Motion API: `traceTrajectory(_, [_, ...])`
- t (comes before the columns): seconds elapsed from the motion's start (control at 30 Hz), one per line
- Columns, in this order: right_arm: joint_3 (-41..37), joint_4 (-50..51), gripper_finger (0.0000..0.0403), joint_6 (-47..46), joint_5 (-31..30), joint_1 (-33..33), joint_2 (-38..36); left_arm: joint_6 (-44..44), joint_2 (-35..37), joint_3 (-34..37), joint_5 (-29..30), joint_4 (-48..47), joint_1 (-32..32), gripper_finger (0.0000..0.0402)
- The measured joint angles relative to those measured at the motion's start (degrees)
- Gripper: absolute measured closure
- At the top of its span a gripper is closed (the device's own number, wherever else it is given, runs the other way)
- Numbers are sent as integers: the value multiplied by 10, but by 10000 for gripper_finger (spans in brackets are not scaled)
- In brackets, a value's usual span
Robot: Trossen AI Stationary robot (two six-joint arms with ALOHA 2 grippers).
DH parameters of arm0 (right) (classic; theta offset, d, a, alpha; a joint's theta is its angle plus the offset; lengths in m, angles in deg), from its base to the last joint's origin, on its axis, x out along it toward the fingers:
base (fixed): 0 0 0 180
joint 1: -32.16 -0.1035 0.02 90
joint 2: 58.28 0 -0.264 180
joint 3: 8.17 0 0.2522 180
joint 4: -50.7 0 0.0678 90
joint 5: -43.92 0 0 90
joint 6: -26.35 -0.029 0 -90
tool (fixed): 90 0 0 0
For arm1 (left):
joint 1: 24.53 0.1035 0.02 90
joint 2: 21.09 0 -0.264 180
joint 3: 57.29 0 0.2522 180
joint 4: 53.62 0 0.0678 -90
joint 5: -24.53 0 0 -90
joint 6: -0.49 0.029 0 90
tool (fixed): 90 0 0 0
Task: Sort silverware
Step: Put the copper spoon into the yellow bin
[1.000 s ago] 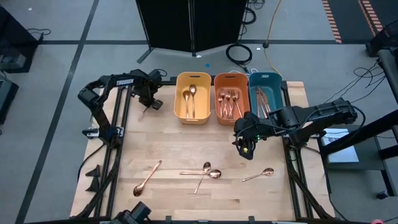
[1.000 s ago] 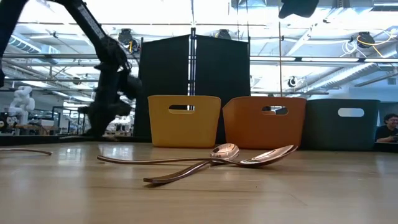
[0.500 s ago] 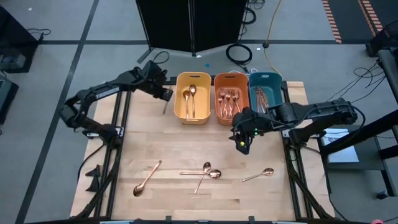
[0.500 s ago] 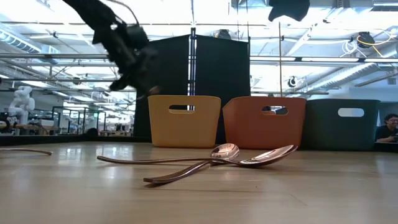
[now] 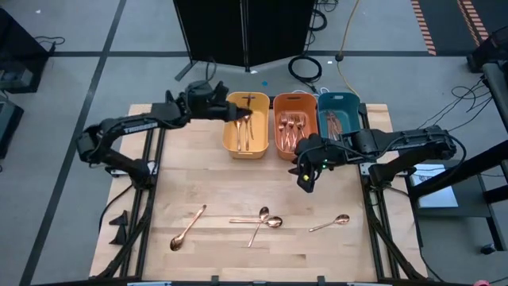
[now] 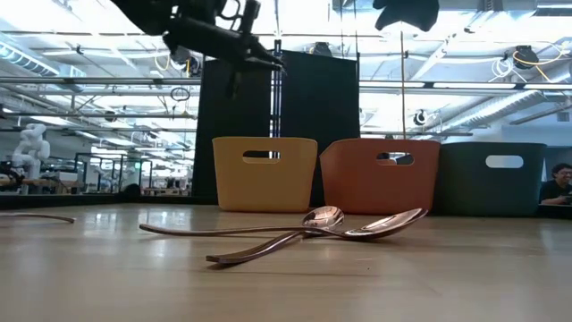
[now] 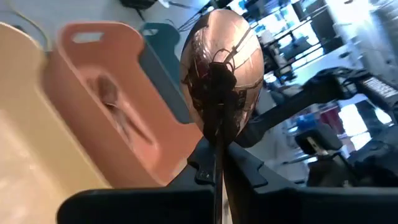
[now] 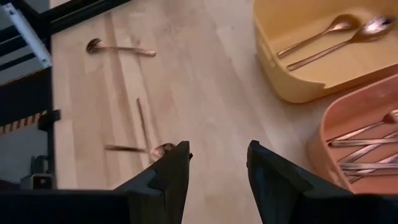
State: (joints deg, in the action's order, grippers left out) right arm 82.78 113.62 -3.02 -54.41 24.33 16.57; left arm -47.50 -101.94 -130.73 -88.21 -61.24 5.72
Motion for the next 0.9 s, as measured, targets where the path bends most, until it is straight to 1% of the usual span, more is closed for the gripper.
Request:
traceTrajectory(0.1, [0, -5, 255, 11, -22, 1, 0, -27, -25, 0, 12, 19, -8, 394])
traceTrajectory(0.17, [0, -13, 255, 39, -20, 8, 0, -39, -39, 0, 18, 15, 3, 394])
traceTrajectory(0.27, [0, -2, 255, 77, 8, 23, -7, -40, -52, 1, 29, 10, 22, 394])
traceTrajectory(0.33, [0, 22, 255, 105, 20, 33, -18, -42, -60, 1, 40, -10, 34, 394])
traceTrajectory(0.5, [0, 76, 255, 168, 24, 59, -44, -42, -84, 1, 51, -46, 55, 394])
traceTrajectory(0.57, [0, 78, 255, 189, 24, 66, -52, -50, -92, 1, 53, -56, 55, 394])
traceTrajectory(0.63, [0, 77, 255, 214, 28, 72, -54, -78, -112, 0, 50, -47, 56, 394])
traceTrajectory(0.7, [0, 75, 255, 242, 32, 79, -54, -101, -132, -7, 29, -48, 57, 394])
traceTrajectory(0.83, [-1, 64, 255, 307, 67, 97, -48, -100, -154, -32, 24, -77, 44, 394])
traceTrajectory(0.9, [-1, 54, 255, 326, 85, 110, -43, -97, -157, -35, 32, -87, 39, 393])
